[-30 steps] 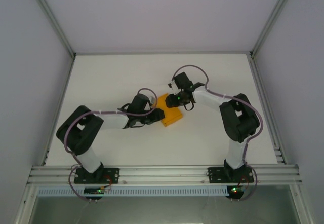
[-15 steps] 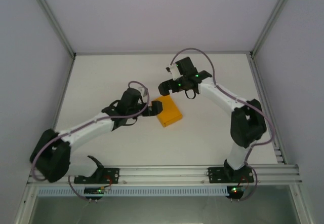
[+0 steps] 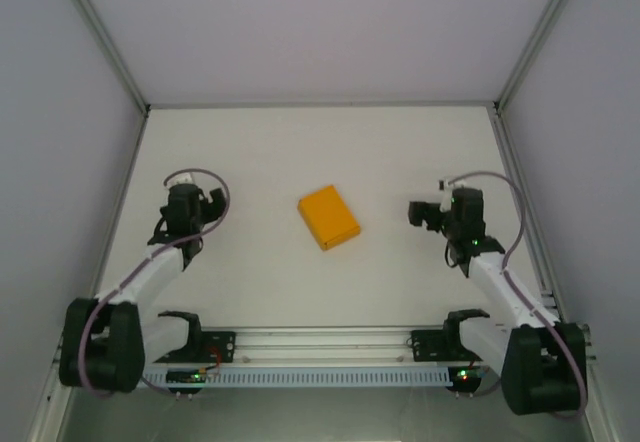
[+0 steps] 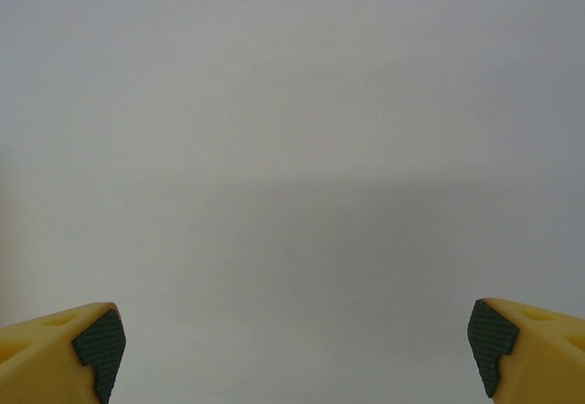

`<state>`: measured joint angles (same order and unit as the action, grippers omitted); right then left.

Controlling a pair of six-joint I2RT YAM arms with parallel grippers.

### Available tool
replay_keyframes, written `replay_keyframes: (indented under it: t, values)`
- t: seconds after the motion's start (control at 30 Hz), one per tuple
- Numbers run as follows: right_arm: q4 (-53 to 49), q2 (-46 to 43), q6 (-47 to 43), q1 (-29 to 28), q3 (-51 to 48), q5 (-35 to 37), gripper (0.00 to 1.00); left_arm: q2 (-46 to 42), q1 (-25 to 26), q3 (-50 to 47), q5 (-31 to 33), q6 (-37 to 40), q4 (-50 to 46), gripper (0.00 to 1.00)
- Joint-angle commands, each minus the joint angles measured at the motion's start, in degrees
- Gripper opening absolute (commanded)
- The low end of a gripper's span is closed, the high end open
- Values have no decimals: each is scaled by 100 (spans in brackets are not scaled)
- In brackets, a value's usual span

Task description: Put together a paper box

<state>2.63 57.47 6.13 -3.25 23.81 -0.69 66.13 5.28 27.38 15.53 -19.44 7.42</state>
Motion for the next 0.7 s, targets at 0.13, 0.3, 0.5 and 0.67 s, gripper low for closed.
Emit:
replay_keyframes:
  t: [0.13, 0.3, 0.5, 0.67]
  values:
    - [3696, 812, -359, 313, -1159, 235, 99, 287, -538, -644, -509, 884, 2820, 99]
    - [5152, 1683, -391, 500, -1132, -63, 99, 734, -572, -1031, -864, 1523, 3818, 100]
    - [6545, 3445, -189, 715, -881, -800, 99, 2060, -633, -1436, -903, 1699, 5855, 100]
    - [4716, 3150, -370, 484, -224, -306, 99, 2340, -635, -848, -893, 1773, 5227, 99]
